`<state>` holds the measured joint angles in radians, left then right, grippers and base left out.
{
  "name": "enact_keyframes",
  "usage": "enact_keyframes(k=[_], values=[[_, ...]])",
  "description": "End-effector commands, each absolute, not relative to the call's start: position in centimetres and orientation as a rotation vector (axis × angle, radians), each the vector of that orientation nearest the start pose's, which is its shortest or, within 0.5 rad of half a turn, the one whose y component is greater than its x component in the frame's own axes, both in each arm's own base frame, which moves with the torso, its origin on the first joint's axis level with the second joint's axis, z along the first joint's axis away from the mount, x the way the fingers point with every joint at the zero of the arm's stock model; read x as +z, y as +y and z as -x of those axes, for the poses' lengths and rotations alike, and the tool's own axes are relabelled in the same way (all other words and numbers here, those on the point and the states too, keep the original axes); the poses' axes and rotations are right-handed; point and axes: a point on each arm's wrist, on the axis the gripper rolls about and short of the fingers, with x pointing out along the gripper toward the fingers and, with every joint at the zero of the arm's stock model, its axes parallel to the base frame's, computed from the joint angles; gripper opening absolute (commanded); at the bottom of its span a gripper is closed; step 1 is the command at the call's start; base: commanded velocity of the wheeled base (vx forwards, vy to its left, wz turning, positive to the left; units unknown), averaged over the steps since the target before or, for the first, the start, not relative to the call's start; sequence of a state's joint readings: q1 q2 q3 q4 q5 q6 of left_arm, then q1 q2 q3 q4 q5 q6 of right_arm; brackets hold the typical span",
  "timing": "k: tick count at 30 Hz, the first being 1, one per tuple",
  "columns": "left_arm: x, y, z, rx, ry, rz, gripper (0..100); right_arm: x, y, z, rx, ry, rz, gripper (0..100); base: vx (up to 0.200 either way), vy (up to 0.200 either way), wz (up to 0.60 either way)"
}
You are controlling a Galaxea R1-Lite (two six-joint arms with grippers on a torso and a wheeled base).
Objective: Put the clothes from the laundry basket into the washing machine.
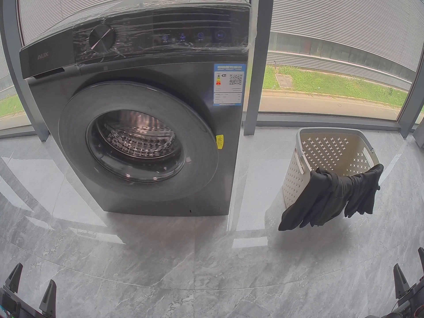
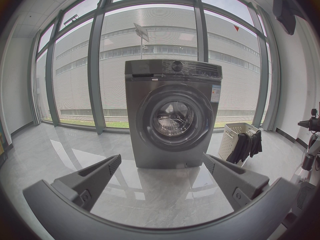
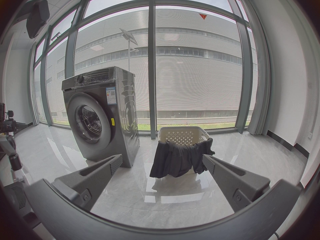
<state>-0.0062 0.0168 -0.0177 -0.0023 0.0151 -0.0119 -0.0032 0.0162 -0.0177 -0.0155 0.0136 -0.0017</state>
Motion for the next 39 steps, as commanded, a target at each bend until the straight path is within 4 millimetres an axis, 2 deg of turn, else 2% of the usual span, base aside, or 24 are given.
enact_keyframes(k=[1, 39], values=[[7.58, 0.05, 2.28, 0.009, -0.003, 0.012, 100, 7.71, 0.04, 2.28, 0.011, -0.015, 0.002, 100, 0.000, -0.200, 0.00], [7.58, 0.05, 2.28, 0.011, -0.003, 0.012, 100, 7.71, 0.04, 2.28, 0.011, -0.015, 0.002, 100, 0.000, -0.200, 0.00]])
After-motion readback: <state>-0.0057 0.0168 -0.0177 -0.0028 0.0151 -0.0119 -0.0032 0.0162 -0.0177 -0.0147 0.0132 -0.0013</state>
